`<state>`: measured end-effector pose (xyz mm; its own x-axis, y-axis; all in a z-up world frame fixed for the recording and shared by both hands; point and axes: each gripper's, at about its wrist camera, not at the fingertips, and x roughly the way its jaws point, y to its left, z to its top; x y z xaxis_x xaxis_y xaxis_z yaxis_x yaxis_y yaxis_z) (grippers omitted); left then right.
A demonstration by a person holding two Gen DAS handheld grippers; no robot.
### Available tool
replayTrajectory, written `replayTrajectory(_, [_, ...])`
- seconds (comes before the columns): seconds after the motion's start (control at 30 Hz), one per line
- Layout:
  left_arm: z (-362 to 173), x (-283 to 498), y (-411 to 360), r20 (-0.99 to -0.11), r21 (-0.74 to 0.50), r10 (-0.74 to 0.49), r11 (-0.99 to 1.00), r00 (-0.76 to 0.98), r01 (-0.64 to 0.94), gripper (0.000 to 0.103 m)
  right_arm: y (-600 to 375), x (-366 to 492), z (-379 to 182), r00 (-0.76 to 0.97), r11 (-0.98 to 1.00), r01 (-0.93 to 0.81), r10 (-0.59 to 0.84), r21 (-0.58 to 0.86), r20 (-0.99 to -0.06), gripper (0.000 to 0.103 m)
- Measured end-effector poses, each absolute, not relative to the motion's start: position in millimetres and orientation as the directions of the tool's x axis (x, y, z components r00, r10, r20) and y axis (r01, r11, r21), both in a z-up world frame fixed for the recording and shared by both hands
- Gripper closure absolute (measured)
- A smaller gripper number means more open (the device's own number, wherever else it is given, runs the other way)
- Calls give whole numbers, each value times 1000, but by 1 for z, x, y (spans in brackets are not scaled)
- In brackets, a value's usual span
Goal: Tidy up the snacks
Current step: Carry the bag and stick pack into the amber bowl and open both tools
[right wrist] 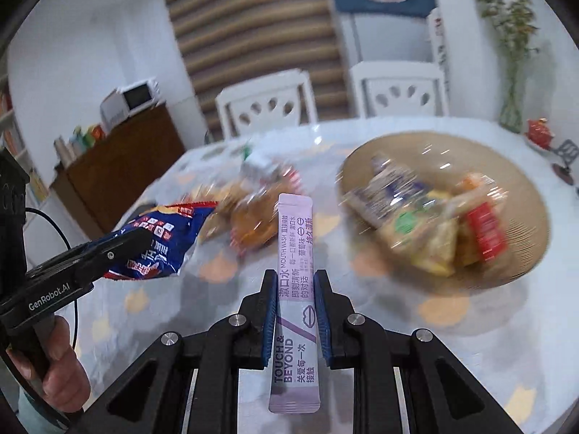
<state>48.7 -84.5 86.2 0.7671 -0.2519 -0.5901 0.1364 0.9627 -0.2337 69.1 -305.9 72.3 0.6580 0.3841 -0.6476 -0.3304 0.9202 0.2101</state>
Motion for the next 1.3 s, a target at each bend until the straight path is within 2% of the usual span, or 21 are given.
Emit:
replayTrajectory(0.13, [105, 80, -115, -558, -246, -321, 945, 765, 217, 70, -339, 86, 86, 697, 943, -241, 331, 227, -636, 84])
replayTrajectory(0.27, [116, 111, -146, -549, -192, -333, 943, 767, 273, 76, -371, 112, 95, 721, 958, -151, 276, 245, -636, 84])
replayTrajectory(0.33, [117, 122, -152, -576, -176, -333, 942, 746, 284, 76, -384, 123, 97, 720, 962, -105, 250, 254, -648, 84])
replayTrajectory(0.4, [108, 125, -147, -630, -210, -366, 930, 685, 302, 72, -395, 128, 98, 717, 955, -92, 259, 281, -647, 84])
replayTrajectory(0.43, [101, 122, -142, -660, -222, -362, 931, 658, 290, 56, -398, 128, 97, 718, 954, -90, 261, 286, -645, 84])
replayTrajectory(0.47, [90, 117, -136, -691, -227, -340, 940, 638, 255, 33, -401, 130, 95, 719, 955, -85, 256, 284, -646, 84])
replayTrajectory(0.53, [62, 100, -123, -720, -256, -298, 953, 626, 159, 10, -403, 132, 88, 715, 957, -75, 248, 281, -654, 84])
replayTrajectory(0.7, [7, 92, -136, -820, -231, -253, 967, 514, 107, 12, -410, 141, 74, 682, 945, -65, 276, 319, -678, 84])
replayTrajectory(0.73, [-3, 95, -142, -834, -200, -224, 974, 504, 103, 21, -411, 141, 74, 679, 943, -65, 282, 327, -678, 84])
replayTrajectory(0.77, [-10, 97, -148, -846, -173, -202, 979, 494, 105, 38, -412, 139, 74, 678, 940, -70, 290, 333, -676, 84])
replayTrajectory(0.83, [-15, 99, -156, -849, -126, -173, 984, 499, 127, 43, -410, 133, 77, 685, 943, -76, 284, 323, -670, 84])
replayTrajectory(0.9, [-8, 94, -162, -847, -93, -180, 977, 500, 194, 54, -412, 131, 80, 695, 947, -79, 277, 313, -664, 84])
replayTrajectory(1.13, [61, 90, -168, -758, -80, -224, 964, 613, 254, 54, -413, 135, 95, 719, 942, -82, 282, 326, -635, 84])
replayTrajectory(1.3, [103, 142, -195, -703, -67, -265, 949, 660, 309, 54, -420, 147, 118, 760, 950, -51, 236, 307, -605, 84])
